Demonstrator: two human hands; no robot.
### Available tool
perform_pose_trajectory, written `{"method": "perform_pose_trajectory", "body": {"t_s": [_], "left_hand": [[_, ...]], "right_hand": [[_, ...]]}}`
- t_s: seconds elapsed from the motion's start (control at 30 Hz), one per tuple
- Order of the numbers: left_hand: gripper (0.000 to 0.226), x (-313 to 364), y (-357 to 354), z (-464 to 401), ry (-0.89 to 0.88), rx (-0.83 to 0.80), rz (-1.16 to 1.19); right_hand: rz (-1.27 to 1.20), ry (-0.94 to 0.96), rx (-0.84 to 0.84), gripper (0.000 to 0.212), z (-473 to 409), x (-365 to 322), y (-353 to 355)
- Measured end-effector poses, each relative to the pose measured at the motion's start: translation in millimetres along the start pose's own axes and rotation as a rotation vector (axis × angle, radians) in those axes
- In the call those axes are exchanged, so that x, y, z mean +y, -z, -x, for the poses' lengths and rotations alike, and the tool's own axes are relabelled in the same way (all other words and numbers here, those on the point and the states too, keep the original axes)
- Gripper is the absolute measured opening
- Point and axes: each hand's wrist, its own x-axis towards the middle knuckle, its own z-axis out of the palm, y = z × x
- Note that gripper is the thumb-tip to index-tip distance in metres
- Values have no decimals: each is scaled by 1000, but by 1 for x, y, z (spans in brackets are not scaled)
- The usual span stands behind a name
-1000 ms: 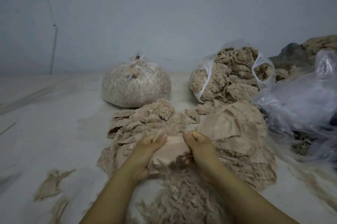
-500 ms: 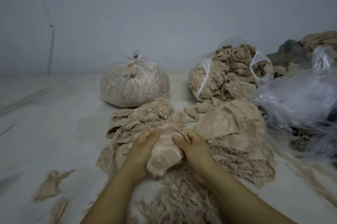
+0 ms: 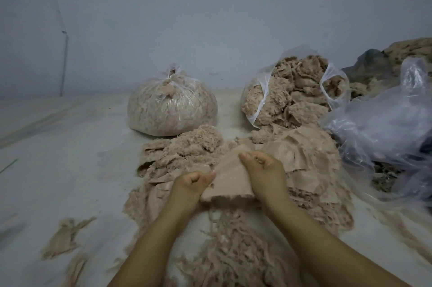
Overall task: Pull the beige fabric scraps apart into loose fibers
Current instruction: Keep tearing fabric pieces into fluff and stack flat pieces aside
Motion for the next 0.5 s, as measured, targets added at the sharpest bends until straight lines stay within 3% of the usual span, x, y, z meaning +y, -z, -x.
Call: {"method": "perform_pose_trajectory", "body": {"t_s": [0.1,0.2,0.23,0.3,0.37,0.43,0.5], "left_hand": [[39,-1,14,-7,-136,158,-118],[38,-6,29,-14,-248,283,-322],[30,-6,32,-16,-285,294,-404],[20,-5,37,-18,-329,259,-534],[26,-8,41,-21,-333,188,-629],[19,-11,42,-23,-316,136,-718],[14,-10,45,-23,-320,123,-776]], "right_hand": [[61,35,172,38,-28,-6,25],[530,29,193,24,-50,-10,55],[690,60,205,35,-49,-9,60],[761,283,239,42,-36,-5,54],[652,445,35,31,-11,1,38],[619,433,-358,34,18,17,21],[716,457,-643,42,42,36,12]]}}
